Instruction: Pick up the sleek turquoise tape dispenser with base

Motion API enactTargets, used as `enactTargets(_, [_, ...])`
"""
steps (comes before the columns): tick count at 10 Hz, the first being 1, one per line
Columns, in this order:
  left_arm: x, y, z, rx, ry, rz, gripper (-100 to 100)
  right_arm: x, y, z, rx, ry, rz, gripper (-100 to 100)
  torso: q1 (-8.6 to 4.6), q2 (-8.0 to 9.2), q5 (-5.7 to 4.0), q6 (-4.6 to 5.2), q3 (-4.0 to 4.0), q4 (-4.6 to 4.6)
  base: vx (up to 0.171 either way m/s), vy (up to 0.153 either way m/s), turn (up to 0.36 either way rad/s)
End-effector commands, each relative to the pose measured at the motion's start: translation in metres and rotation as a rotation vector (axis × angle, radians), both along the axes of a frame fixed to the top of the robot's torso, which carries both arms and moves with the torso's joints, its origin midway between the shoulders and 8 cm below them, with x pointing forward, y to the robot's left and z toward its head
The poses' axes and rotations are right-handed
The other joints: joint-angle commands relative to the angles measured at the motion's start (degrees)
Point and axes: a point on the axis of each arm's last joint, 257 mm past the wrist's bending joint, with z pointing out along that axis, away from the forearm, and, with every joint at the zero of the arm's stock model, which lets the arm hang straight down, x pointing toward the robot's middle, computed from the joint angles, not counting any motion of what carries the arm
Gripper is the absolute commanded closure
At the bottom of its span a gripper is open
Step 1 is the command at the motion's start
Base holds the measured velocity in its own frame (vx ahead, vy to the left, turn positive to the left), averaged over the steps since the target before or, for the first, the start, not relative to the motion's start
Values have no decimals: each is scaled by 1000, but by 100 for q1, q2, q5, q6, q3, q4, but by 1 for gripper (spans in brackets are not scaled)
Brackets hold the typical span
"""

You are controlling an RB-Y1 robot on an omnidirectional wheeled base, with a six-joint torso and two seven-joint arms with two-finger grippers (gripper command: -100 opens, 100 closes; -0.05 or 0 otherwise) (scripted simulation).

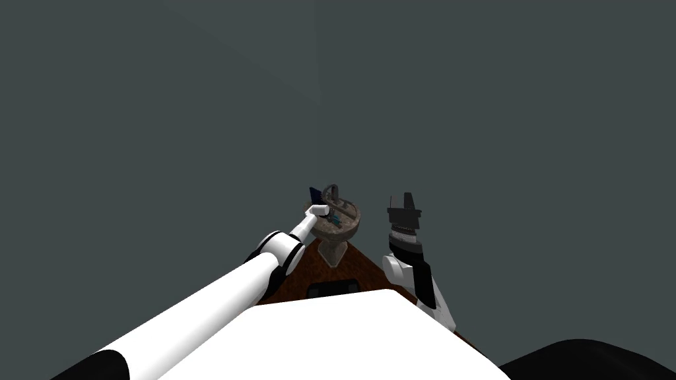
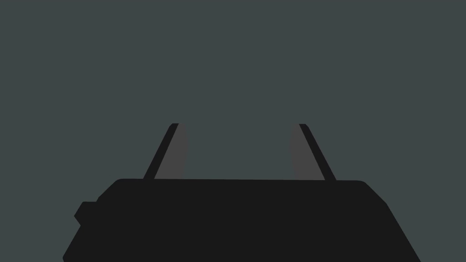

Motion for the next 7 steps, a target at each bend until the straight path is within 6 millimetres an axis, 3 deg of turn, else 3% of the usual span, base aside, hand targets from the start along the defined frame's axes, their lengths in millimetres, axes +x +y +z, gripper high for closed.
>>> enactTargets(1, [0,0,0,0,0,0,-100,0,0,0,0,0,0,0,0,0,0,0,0,0,21,11,-3])
enactTargets(2, [-1,-1,1,0,1,0,100,0,0,0,0,0,0,0,-6,10,-2,0,5,2,0,0,0])
enactTargets(6, [-1,-1,0,1,3,-1,100,0,0,0,0,0,0,0,-11,22,-2,-1,14,6,0,0,0])
enactTargets(7, [-1,-1,0,1,3,-1,0,0,0,0,0,0,0,0,-11,23,-1,-1,14,7,0,0,0])
